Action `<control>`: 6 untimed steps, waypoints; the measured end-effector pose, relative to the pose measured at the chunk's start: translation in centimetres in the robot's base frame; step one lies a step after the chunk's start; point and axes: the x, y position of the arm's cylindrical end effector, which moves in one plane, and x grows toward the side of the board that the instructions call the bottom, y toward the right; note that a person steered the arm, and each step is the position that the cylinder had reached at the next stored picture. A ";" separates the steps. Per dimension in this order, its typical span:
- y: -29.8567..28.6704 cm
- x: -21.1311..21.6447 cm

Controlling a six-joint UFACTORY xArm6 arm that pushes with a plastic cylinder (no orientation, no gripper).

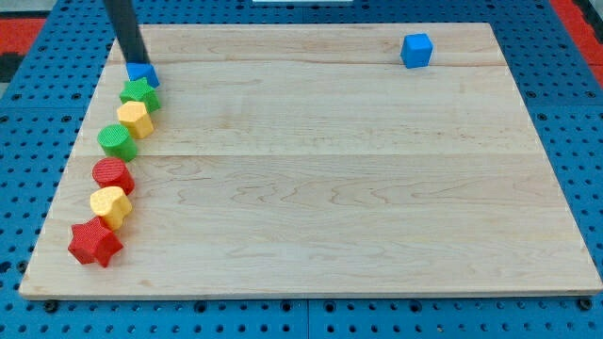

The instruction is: Place the blue triangle to the top center of the board

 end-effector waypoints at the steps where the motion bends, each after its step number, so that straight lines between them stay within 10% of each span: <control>1: -1.7 1.0; 6: 15.3 -1.0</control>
